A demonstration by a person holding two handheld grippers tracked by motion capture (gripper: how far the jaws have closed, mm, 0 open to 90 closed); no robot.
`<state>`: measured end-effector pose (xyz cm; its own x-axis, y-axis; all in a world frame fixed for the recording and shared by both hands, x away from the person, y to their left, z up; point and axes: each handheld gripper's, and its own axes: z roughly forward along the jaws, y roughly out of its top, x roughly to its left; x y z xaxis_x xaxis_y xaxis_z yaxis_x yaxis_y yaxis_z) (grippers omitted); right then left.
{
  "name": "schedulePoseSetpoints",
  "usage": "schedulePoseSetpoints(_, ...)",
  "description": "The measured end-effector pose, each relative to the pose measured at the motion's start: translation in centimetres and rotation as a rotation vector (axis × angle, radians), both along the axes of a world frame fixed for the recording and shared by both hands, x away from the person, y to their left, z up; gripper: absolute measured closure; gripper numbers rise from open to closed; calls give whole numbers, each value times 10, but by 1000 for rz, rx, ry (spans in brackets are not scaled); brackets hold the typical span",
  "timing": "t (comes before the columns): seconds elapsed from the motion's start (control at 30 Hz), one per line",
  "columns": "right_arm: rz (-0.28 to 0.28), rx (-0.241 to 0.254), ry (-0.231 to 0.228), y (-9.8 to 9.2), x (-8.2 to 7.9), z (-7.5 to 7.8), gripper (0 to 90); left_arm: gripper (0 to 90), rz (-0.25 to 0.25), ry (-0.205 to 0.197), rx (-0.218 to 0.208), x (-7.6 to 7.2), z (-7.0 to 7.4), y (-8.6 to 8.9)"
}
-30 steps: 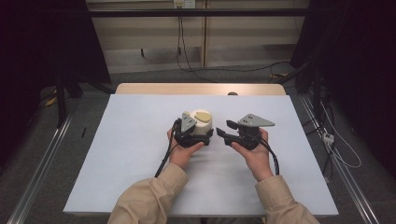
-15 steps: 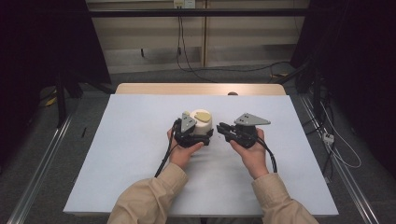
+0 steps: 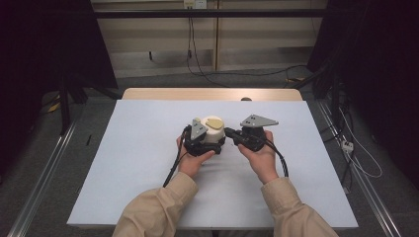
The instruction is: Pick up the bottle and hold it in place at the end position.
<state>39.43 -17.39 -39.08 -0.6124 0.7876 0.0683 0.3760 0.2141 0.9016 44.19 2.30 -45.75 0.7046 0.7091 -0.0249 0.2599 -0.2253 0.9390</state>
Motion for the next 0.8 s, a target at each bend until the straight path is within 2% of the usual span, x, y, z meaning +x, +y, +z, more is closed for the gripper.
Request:
schedulePoseSetpoints(0.13,-3,0,15,-1,3,-1,900,48,1,1,-1,0,0,0)
schedulePoseSetpoints(0.8,19,-11,15,3,6,3,900,50,1,1,1,-1,0,-1)
